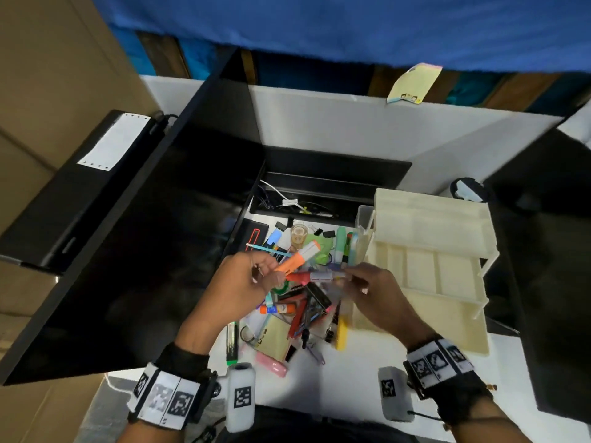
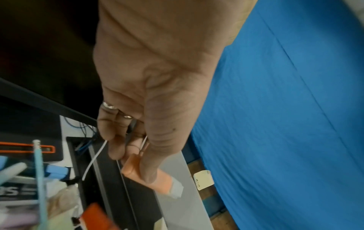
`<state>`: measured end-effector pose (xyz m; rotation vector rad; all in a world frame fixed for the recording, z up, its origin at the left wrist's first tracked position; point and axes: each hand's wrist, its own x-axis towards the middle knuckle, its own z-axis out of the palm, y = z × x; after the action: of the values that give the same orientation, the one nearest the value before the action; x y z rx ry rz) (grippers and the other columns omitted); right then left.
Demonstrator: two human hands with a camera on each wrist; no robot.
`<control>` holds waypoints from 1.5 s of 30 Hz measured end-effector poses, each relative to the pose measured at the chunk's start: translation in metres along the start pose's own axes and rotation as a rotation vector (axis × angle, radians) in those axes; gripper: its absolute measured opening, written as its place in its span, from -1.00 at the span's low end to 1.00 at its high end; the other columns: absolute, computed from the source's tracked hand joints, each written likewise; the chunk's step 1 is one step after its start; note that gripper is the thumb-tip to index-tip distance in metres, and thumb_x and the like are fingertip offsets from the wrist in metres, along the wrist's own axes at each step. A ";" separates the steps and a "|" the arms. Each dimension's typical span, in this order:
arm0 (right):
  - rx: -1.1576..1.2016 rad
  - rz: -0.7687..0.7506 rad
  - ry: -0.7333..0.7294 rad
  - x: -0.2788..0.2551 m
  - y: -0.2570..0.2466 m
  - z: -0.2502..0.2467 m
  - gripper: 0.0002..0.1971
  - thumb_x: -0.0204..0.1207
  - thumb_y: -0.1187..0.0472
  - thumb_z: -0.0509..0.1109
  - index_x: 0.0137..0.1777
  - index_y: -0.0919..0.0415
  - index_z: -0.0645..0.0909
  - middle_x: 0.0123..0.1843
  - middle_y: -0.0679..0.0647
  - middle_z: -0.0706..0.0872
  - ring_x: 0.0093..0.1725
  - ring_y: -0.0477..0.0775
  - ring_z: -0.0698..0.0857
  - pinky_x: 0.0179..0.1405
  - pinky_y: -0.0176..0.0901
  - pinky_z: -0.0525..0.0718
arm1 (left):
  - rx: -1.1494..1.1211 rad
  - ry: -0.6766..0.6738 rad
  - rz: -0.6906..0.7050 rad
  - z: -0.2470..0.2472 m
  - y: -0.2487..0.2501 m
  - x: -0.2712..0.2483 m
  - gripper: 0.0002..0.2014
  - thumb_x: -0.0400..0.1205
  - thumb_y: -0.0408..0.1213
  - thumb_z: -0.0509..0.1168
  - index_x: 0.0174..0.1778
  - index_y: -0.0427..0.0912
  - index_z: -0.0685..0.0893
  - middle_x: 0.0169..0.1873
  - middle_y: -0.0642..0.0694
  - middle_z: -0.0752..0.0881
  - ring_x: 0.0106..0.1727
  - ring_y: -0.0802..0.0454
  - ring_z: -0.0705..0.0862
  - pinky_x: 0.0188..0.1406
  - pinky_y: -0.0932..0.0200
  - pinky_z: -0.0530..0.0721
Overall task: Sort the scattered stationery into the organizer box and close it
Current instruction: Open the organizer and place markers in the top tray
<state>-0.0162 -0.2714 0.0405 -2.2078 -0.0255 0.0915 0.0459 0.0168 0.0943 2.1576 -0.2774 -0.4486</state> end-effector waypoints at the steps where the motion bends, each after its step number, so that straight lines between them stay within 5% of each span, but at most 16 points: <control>1: 0.019 -0.015 0.060 -0.004 -0.001 -0.019 -0.83 0.65 0.11 0.51 0.18 0.07 0.81 -0.09 -0.13 0.77 -0.15 -0.10 0.75 -0.17 -0.31 0.70 | -0.012 0.016 0.027 0.001 0.010 0.004 -0.93 0.63 -0.15 0.57 -0.14 0.09 0.83 -0.31 0.08 0.78 -0.33 0.06 0.74 -0.27 0.03 0.77; 3: 0.034 -0.022 0.178 -0.008 0.003 -0.062 -0.86 0.64 0.05 0.47 0.14 -0.03 0.80 -0.15 -0.10 0.77 -0.21 -0.10 0.71 -0.23 -0.39 0.60 | -0.053 0.036 0.073 0.005 0.031 0.014 -0.96 0.63 -0.16 0.57 -0.10 0.08 0.85 -0.27 0.05 0.77 -0.34 0.12 0.69 -0.31 0.11 0.71; 9: 0.184 0.123 0.474 0.016 0.064 -0.180 -0.86 0.71 0.16 0.45 0.13 -0.10 0.80 -0.02 0.43 0.78 -0.13 0.02 0.63 -0.04 -0.04 0.60 | -0.083 0.015 0.169 0.044 0.078 0.061 -0.94 0.66 -0.16 0.53 -0.09 0.11 0.82 -0.30 0.11 0.75 -0.36 0.03 0.67 -0.30 0.04 0.67; 14: 0.000 0.193 0.530 0.046 0.128 -0.223 -0.87 0.72 0.07 0.36 0.16 -0.15 0.71 -0.01 0.10 0.81 -0.07 0.04 0.72 0.10 0.22 0.76 | 0.036 0.003 0.226 0.087 0.106 0.099 -0.95 0.65 -0.19 0.53 -0.08 0.09 0.83 -0.24 0.12 0.75 -0.30 0.15 0.66 -0.24 0.14 0.64; 19: -0.244 0.310 0.399 0.061 0.159 -0.221 -0.76 0.68 -0.07 0.29 0.27 -0.28 0.67 0.22 0.01 0.65 0.30 0.17 0.57 0.45 0.18 0.50 | 0.121 0.000 0.179 0.111 0.115 0.122 -0.97 0.65 -0.09 0.52 -0.04 0.13 0.81 -0.17 0.16 0.74 -0.18 0.13 0.69 -0.16 0.05 0.70; 24: -0.251 0.323 0.403 0.068 0.161 -0.216 -0.80 0.64 0.15 0.41 0.21 -0.01 0.75 0.20 0.12 0.60 0.35 0.21 0.56 0.35 -0.08 0.45 | 0.224 0.030 0.117 0.124 0.121 0.147 -0.94 0.66 -0.11 0.50 -0.12 0.09 0.80 -0.28 0.13 0.76 -0.30 0.17 0.66 -0.28 0.16 0.59; 28: -0.259 0.317 0.446 0.071 0.152 -0.215 -0.78 0.61 0.30 0.41 0.22 0.16 0.74 0.21 0.22 0.60 0.25 0.14 0.61 0.16 -0.34 0.40 | 0.285 0.016 0.111 0.133 0.127 0.163 -0.96 0.67 -0.10 0.49 -0.04 0.08 0.85 -0.20 0.14 0.79 -0.19 0.10 0.74 -0.10 0.04 0.77; 36: -0.240 0.352 0.545 0.067 0.141 -0.208 -0.73 0.59 0.32 0.41 0.27 0.19 0.71 0.30 0.26 0.55 0.19 0.28 0.68 0.27 -0.05 0.60 | 0.371 0.017 0.083 0.155 0.127 0.179 -0.89 0.69 -0.07 0.47 0.03 0.05 0.89 0.01 -0.01 0.73 0.04 -0.01 0.72 0.03 0.01 0.72; 41: -0.218 0.398 0.624 0.061 0.136 -0.199 -0.72 0.62 0.26 0.44 0.32 0.14 0.66 0.37 0.18 0.49 0.19 0.25 0.68 0.12 -0.06 0.64 | 0.438 0.028 0.064 0.163 0.129 0.186 -0.88 0.68 -0.02 0.49 0.04 0.08 0.88 0.00 0.01 0.70 -0.01 0.01 0.73 -0.01 0.02 0.73; 45: -0.260 0.217 0.694 0.054 0.123 -0.185 -0.83 0.54 0.32 0.45 0.08 0.10 0.68 0.13 0.03 0.57 0.01 0.10 0.67 -0.01 -0.01 0.69 | 0.495 0.079 0.077 0.168 0.132 0.188 -0.87 0.66 0.02 0.51 0.03 0.10 0.85 -0.03 0.02 0.68 -0.06 -0.01 0.73 -0.01 -0.03 0.77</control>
<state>0.0497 -0.4903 0.0492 -2.3797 0.6151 -0.5873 0.1422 -0.2499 0.0704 2.6269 -0.4639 -0.2667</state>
